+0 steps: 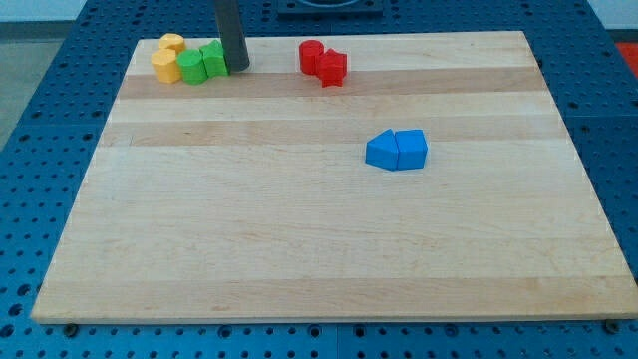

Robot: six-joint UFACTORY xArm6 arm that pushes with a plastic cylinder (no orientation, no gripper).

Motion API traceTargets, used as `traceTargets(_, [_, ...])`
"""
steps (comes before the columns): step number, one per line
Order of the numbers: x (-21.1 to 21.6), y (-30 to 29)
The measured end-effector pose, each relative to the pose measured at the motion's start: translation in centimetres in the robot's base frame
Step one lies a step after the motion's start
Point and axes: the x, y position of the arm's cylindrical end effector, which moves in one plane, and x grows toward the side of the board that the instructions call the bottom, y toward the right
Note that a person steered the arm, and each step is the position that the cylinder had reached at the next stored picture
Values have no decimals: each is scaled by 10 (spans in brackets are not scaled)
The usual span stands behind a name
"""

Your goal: Push the green star and green circle to the yellow hexagon

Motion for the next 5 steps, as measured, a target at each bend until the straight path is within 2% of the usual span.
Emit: traceTargets(5, [-16,-16])
